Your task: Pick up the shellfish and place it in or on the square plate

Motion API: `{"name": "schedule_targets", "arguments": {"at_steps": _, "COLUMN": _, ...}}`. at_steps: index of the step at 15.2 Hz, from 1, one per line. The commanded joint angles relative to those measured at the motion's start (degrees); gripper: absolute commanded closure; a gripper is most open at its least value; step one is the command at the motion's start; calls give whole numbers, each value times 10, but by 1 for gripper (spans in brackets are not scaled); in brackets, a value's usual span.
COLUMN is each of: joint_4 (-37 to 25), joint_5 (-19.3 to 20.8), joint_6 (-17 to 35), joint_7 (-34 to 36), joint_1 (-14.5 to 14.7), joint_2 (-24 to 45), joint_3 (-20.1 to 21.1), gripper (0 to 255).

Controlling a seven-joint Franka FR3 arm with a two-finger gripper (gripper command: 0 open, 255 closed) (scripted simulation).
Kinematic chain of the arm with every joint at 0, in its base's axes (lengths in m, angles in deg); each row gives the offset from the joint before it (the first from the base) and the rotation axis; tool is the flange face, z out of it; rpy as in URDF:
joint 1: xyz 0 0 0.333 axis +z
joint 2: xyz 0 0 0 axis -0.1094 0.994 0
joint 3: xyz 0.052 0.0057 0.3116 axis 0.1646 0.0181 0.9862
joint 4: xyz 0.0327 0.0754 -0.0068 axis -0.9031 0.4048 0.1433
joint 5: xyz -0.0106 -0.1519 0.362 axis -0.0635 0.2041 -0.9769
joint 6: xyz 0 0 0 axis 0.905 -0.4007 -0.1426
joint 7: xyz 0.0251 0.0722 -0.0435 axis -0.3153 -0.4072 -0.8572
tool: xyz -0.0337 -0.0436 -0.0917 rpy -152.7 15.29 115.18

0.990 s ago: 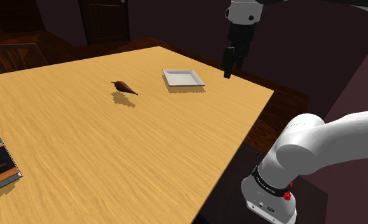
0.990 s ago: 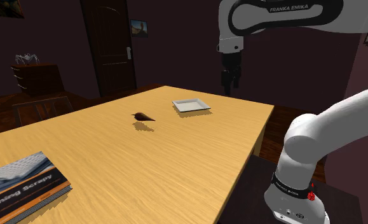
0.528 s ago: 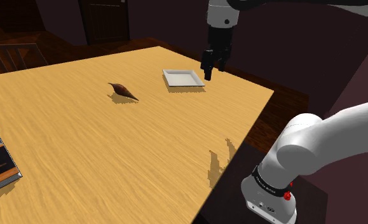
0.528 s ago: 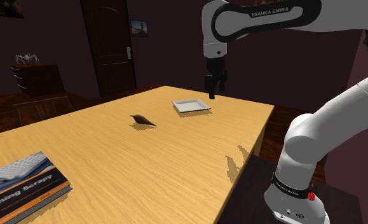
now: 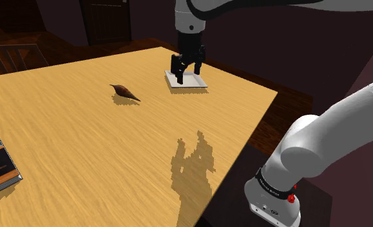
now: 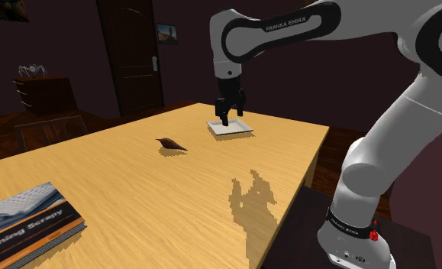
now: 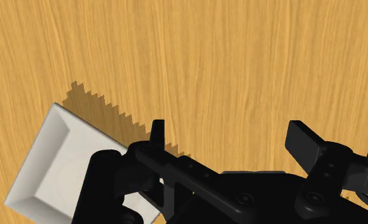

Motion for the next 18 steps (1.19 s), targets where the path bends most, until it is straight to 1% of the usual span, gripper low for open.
{"name": "schedule_targets", "arguments": {"at_steps": 1, "joint_4": -23, "joint_5": 5, "joint_6": 16, "joint_7": 27, "joint_1": 2, "joint_2": 37, "joint_3": 17, "gripper": 0}}
{"name": "schedule_targets", "arguments": {"at_steps": 5, "joint_4": -86, "joint_5": 29, "joint_6": 35, "joint_7": 78, "joint_1": 7, "joint_2": 119, "joint_3": 46, "gripper": 0}}
{"name": "schedule_targets", "arguments": {"at_steps": 10, "joint_4": -185, "joint_5": 75, "joint_6": 41, "joint_7": 142, "joint_1": 21, "joint_2": 230, "joint_3": 73, "gripper": 0}}
{"name": "schedule_targets", "arguments": {"at_steps": 14, "joint_4": -283, "joint_5": 119, "joint_6": 29, "joint_7": 187, "joint_1": 45, "joint_2": 326, "joint_3": 84, "gripper": 0}}
{"name": "schedule_targets", "arguments": {"at_steps": 18, "joint_4": -404, "joint_5": 164, "joint_6": 2, "joint_7": 221, "joint_1": 81, "joint_2": 428, "joint_3": 83, "gripper": 0}}
